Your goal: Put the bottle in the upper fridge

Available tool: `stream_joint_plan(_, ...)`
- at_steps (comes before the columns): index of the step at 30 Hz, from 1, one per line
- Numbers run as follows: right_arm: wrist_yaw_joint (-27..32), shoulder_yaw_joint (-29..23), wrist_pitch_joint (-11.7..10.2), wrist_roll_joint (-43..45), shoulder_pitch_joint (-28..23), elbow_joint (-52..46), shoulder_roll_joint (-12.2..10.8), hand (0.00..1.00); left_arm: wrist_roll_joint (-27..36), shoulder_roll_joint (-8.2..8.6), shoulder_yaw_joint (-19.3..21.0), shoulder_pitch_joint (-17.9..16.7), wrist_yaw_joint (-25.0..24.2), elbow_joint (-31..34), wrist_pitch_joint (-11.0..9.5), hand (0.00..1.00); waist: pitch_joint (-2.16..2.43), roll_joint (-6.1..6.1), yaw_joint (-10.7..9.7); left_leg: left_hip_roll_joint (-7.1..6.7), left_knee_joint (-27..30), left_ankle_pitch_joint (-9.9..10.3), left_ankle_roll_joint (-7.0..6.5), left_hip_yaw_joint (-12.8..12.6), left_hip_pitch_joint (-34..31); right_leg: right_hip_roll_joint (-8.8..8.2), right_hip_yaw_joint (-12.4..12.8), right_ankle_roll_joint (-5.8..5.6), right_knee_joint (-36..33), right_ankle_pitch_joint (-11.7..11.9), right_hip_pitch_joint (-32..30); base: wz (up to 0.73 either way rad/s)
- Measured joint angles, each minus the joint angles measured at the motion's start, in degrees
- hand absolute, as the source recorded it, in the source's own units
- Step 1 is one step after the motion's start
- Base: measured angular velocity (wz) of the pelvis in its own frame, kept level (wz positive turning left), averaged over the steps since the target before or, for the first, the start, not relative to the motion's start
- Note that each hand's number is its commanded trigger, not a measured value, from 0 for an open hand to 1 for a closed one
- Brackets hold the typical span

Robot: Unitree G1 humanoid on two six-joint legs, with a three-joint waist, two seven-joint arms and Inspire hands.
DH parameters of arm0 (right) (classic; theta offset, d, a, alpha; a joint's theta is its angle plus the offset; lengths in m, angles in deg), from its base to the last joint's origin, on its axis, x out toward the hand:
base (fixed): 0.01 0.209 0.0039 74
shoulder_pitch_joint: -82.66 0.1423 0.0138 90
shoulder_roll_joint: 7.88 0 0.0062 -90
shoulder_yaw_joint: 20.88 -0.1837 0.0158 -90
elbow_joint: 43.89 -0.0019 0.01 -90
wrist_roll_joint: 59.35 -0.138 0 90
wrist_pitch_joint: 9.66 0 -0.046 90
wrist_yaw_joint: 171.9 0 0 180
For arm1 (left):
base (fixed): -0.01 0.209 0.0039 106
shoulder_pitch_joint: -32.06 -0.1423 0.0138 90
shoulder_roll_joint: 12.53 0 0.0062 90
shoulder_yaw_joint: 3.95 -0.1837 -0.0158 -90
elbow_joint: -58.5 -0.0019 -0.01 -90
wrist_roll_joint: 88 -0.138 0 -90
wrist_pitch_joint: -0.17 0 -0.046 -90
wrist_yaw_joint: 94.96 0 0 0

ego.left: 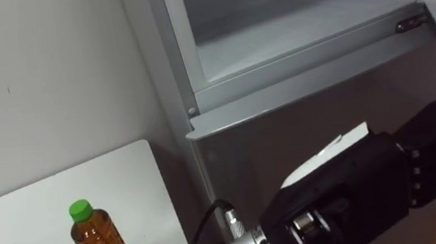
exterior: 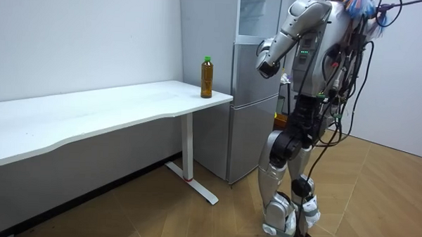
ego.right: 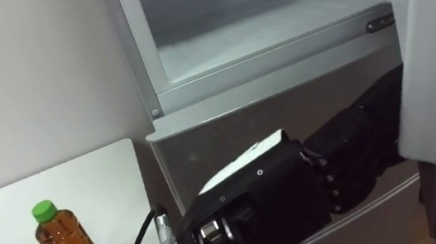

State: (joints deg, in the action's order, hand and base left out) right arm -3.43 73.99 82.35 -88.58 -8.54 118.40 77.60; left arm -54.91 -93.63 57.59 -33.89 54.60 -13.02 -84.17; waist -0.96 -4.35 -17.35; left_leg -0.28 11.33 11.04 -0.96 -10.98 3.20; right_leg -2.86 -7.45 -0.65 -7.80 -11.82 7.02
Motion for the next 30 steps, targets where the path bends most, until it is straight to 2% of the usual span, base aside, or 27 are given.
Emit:
stream_joint_plan(5, -0.1, 0.1, -0.2, -0.8, 0.2, 0.7, 0.0, 0.0, 0.0, 0.06, -1.0, -0.5, 0.0, -0.5, -1.4, 0.0, 0.0, 0.0, 0.0, 0.0, 0.0, 0.0, 0.0, 0.0, -0.1, 0.0, 0.0, 0.0, 0.0, 0.0, 0.0, 0.0)
stream_joint_plan(10, -0.2, 0.5, -0.7, -0.9, 0.2, 0.8, 0.1, 0.0, 0.0, 0.96, -1.3, -2.5, 0.0, -0.5, -2.4, 0.0, 0.01, -0.02, 0.1, 0.01, 0.0, 0.0, 0.0, -0.1, 0.0, 0.03, 0.2, 0.01, 0.0, 0.0, 0.0, 0.0)
stream_joint_plan(20, -0.1, 0.6, -1.3, -0.8, 0.0, 0.8, 0.1, 0.0, 0.1, 0.95, -1.5, -6.6, 0.0, -0.5, -5.0, 0.0, -0.01, 0.04, 0.1, 0.02, -0.1, 0.0, 0.0, 0.0, 0.0, 0.04, 0.0, 0.0, -0.1, 0.0, 0.1, 0.0)
stream_joint_plan(23, 0.0, 0.6, -1.3, -1.1, 0.0, 0.8, 0.1, 0.0, 0.1, -0.62, -2.6, -7.8, -0.2, -1.0, -3.9, 0.0, -0.02, 0.05, 0.2, 0.02, -0.1, 0.0, 0.0, 0.0, 0.1, 0.04, 0.0, 0.0, 0.0, 0.0, 0.1, 0.0)
stream_joint_plan(25, 0.3, 0.6, -1.3, -2.0, -0.2, 0.8, 0.1, 0.0, 0.1, -1.84, -3.7, -9.0, -0.4, -2.1, -1.3, 0.0, -0.02, 0.04, 0.3, 0.02, -0.1, 0.0, 0.0, 0.1, -0.1, 0.02, -0.1, 0.0, 0.0, 0.0, -0.1, 0.0)
stream_joint_plan(30, 0.5, 0.1, -1.4, -1.1, -0.3, 0.7, 0.0, 0.0, -0.2, -3.01, -3.1, -10.7, -0.7, -2.8, -0.7, 0.0, -0.01, 0.05, 0.5, 0.06, -0.1, 0.0, 0.0, 0.0, -0.1, 0.06, 0.2, 0.0, -0.2, 0.0, -0.4, -0.02)
